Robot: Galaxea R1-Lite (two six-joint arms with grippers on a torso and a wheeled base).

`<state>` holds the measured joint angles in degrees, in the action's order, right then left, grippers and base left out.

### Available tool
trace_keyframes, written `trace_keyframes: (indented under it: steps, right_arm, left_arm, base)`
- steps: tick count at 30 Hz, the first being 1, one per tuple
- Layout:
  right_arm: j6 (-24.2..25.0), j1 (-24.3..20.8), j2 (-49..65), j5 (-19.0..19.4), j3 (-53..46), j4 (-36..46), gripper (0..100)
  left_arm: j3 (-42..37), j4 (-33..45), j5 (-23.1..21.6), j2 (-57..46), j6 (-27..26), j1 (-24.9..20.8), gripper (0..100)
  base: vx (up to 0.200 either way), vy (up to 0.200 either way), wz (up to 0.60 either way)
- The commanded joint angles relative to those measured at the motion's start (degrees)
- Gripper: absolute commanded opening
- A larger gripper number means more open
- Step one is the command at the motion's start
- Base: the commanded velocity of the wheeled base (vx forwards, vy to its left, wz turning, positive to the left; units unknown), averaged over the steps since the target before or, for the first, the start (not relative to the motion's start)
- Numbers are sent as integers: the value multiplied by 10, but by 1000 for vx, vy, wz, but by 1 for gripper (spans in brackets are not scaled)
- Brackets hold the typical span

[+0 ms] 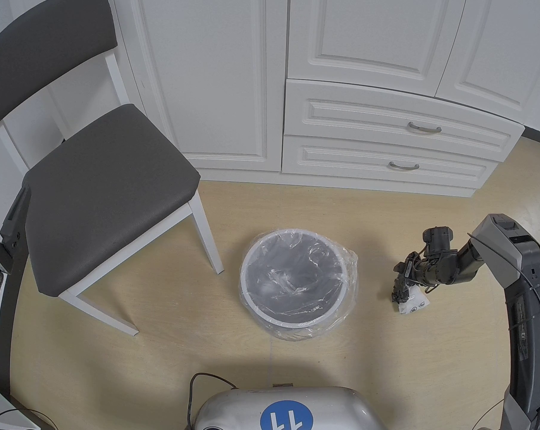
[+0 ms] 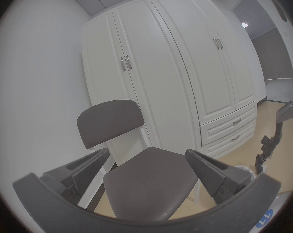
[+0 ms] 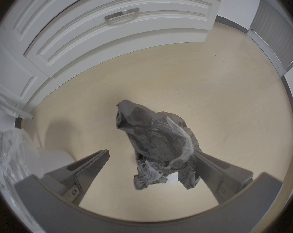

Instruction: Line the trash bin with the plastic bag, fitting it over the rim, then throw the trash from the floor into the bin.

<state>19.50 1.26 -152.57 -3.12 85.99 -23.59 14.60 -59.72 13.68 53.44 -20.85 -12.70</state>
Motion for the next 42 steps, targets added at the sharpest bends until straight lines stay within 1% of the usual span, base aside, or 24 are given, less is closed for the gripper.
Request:
trace_keyframes:
  steps: [1,5,9,11,15,19,23,25,26,27,31,36,39,42]
  right_arm:
    - [1,6,-35,-5,24,0,100]
    - [3,9,-36,-6,30,10,100]
    - [33,9,-41,0,52,56,100]
    - [39,8,-42,0,63,74,100]
    - [44,5,-43,0,69,85,100]
    - [55,3,-48,0,91,124,100]
    - [70,2,-70,-9,136,173,100]
    - [72,2,-76,-22,151,190,100]
    - [72,2,-76,-22,151,190,100]
    - [72,3,-82,-31,162,202,100]
    - [73,5,-92,-36,180,210,100]
    - [73,9,-114,-64,217,232,100]
    - [73,13,-130,-84,252,269,100]
    - [76,13,-136,-89,267,290,100]
  left_arm:
    - [1,-1,0,1,-1,0,100]
    - [1,-2,0,1,-1,0,100]
    - [0,-2,0,1,-2,0,100]
    - [-1,-2,0,1,-2,0,100]
    - [-1,-1,0,1,-2,0,100]
    - [-1,-2,1,1,-1,0,100]
    - [-1,0,0,-4,-2,0,100]
    - [-2,1,0,-8,-2,0,100]
    - [-2,1,0,-8,-2,0,100]
    - [-2,1,0,-11,-2,0,100]
    - [-1,1,0,-11,-2,0,100]
    - [-2,1,0,-11,-2,0,100]
    - [-2,1,0,-11,-1,0,100]
    - [-2,1,0,-11,-2,0,100]
  base:
    - [0,0,0]
    - [0,0,0]
    - [0,0,0]
    - [0,0,0]
    - [0,0,0]
    - [0,0,0]
    - [0,0,0]
    - [0,0,0]
    - [0,0,0]
    - [0,0,0]
    - [0,0,0]
    - [0,0,0]
    - [0,0,0]
    - [0,0,0]
